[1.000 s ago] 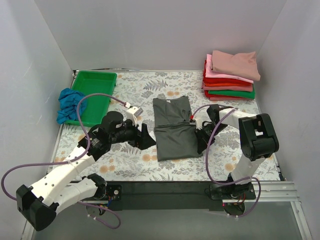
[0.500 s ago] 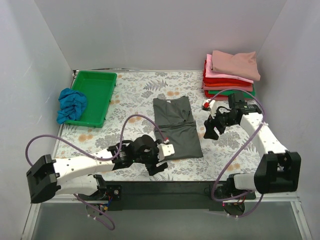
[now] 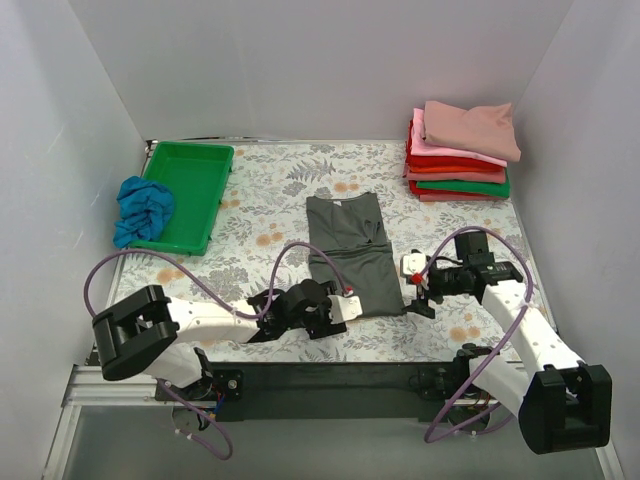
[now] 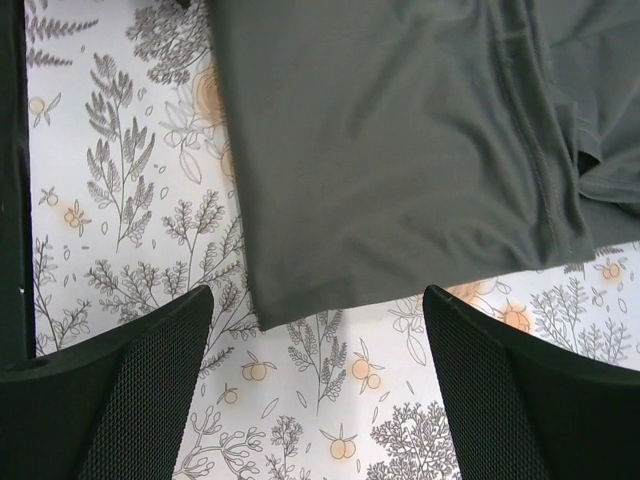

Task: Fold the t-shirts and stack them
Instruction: Fold the tshirt

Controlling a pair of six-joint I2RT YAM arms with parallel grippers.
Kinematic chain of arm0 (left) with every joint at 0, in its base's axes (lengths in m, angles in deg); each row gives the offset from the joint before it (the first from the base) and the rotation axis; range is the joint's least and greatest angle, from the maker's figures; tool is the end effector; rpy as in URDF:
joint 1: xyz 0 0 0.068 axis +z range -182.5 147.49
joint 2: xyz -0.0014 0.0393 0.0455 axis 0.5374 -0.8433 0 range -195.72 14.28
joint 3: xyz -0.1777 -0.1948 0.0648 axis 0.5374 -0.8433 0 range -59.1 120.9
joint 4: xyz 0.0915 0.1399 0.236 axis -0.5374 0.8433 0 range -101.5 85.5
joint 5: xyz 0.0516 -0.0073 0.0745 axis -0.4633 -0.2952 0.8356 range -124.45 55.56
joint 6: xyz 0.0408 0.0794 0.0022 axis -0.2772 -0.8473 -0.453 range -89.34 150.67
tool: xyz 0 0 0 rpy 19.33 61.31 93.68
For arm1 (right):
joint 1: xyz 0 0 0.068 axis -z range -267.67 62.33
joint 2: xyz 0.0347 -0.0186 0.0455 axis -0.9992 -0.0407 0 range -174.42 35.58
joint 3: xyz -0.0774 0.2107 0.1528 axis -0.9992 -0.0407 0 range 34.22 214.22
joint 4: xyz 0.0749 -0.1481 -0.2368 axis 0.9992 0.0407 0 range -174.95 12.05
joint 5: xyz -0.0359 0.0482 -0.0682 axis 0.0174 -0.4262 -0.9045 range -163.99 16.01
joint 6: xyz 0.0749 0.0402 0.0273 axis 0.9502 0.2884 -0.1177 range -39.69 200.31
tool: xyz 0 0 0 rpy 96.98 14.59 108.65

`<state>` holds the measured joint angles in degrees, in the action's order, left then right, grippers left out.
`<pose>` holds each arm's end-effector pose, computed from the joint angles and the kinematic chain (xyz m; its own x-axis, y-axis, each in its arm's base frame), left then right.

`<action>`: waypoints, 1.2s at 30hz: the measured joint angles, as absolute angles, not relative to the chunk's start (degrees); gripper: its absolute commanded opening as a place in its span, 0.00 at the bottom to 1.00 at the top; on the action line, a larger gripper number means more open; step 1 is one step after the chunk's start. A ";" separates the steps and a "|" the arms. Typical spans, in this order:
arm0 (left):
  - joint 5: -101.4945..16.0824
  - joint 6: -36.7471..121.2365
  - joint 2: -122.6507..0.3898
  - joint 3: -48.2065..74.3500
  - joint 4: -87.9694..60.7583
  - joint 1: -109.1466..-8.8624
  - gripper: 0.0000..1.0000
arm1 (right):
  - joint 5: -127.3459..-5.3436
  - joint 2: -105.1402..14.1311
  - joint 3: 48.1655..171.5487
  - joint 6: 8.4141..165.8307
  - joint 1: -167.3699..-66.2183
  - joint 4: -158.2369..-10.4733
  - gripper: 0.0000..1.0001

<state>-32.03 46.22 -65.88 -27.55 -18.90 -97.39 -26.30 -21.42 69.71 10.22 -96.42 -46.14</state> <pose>0.1377 -0.2856 0.1050 -0.5084 0.4532 -0.7322 0.7835 0.5962 -0.1750 0.2058 0.0913 0.1782 0.1441 -0.6182 -0.7727 -0.9655 0.0833 -0.2467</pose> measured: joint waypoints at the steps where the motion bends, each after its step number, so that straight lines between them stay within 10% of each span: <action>1: -31.96 46.02 -66.89 -27.72 -19.77 -97.39 0.63 | -26.41 -21.31 69.01 8.93 -96.84 -46.17 0.90; 6: -31.81 45.84 -68.88 -29.01 -23.36 -97.39 0.58 | -28.93 -21.92 67.17 3.84 -99.85 -46.73 0.89; 12: -30.30 45.76 -70.80 -29.93 -27.05 -97.52 0.23 | -34.35 -23.97 66.19 0.83 -106.74 -51.28 0.86; 21: -29.47 45.69 -70.08 -32.31 -29.70 -97.61 0.13 | -42.41 -27.45 60.57 2.75 -118.61 -60.90 0.78; 27: -30.24 45.69 -68.77 -33.25 -29.17 -97.61 0.11 | -46.15 -29.42 59.76 6.79 -121.23 -68.85 0.52; 31: -31.64 46.00 -67.83 -33.64 -28.39 -97.61 0.11 | -48.12 -31.60 59.78 8.28 -122.54 -71.26 0.02; 36: -36.58 46.54 -66.10 -33.49 -25.00 -97.58 0.09 | -48.75 -31.89 60.94 8.30 -124.18 -68.15 0.01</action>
<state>-36.58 46.54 -66.10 -33.49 -25.00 -97.58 -48.75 -31.89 60.94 8.30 -124.18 -68.15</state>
